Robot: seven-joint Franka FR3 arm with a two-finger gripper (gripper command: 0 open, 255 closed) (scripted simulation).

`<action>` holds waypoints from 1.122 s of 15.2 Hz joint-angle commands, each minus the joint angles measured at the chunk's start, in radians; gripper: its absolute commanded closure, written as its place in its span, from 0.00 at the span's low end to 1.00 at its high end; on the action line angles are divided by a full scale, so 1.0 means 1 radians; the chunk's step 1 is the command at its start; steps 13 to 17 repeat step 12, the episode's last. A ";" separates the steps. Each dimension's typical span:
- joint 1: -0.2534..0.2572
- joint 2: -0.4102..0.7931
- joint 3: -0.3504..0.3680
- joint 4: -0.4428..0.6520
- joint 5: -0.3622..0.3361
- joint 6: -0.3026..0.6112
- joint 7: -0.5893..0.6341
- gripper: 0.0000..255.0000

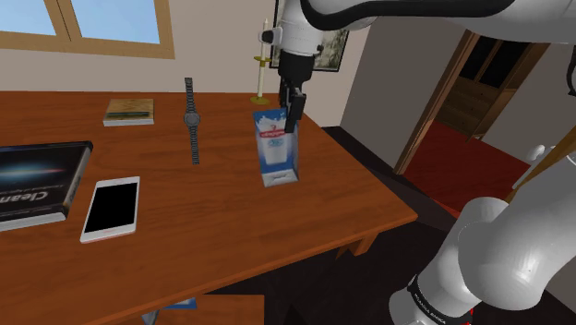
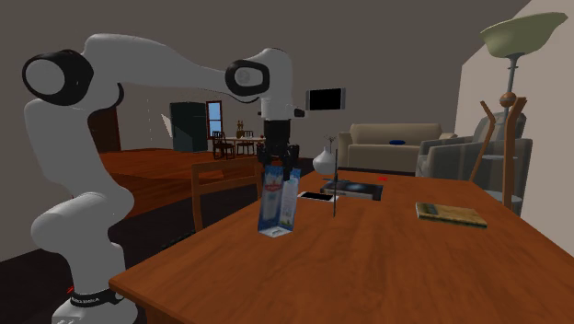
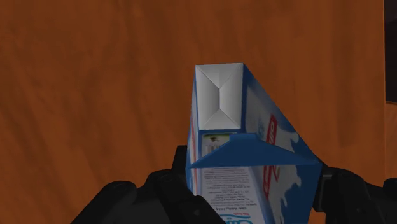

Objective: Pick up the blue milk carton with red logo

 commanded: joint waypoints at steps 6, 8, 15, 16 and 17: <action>-0.001 0.013 -0.001 0.110 -0.001 -0.096 0.001 1.00; -0.001 0.018 -0.001 0.143 -0.002 -0.124 0.002 1.00; -0.001 0.026 -0.001 0.181 -0.002 -0.154 0.002 1.00; -0.001 0.026 -0.001 0.181 -0.002 -0.154 0.002 1.00; -0.001 0.026 -0.001 0.181 -0.002 -0.154 0.002 1.00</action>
